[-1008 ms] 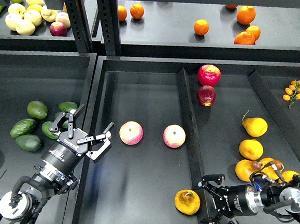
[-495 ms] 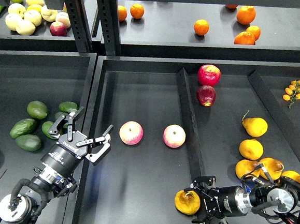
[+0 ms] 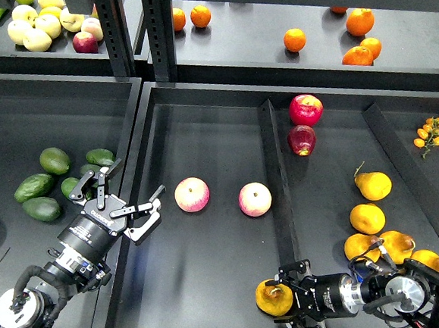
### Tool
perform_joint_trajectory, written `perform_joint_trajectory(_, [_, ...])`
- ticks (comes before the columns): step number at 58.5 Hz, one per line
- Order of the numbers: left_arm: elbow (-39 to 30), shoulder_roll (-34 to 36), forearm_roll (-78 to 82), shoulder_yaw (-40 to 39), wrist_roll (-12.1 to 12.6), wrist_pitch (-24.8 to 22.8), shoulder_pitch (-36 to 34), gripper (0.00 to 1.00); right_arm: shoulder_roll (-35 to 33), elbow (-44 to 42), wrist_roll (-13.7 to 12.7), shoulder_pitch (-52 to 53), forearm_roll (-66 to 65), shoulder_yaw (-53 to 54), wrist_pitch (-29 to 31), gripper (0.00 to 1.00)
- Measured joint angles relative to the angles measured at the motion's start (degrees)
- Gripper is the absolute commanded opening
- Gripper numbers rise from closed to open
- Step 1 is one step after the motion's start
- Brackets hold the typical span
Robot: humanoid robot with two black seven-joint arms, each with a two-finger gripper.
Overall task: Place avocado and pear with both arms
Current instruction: 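Carry the pear with the right gripper to the yellow pear group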
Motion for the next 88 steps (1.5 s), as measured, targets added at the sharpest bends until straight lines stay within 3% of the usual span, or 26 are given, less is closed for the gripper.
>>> perform_joint_trajectory(23, [-0.29,0.00,0.00,0.02,0.00,0.00,0.14,0.99,-0.23,1.06,0.00,-0.22,1.52,3.61,-0.08,0.05])
perform_joint_trajectory(38, [-0.29,0.00,0.07,0.10,0.00,0.00,0.14,0.99,-2.29,5.41,0.00,0.15,5.27,9.09,-0.02,0.05])
perform_joint_trajectory(67, [-0.20,0.00,0.27,0.21,0.00,0.00,0.14,0.99,-20.91,13.91,0.00,-7.56,11.64,12.99,-0.01,0.06])
perform_joint_trajectory(88, [-0.21,0.00,0.49,0.69,0.00,0.00,0.18,0.99,-26.47,9.09,0.00,-12.64,11.76,13.13,-0.01,0.08])
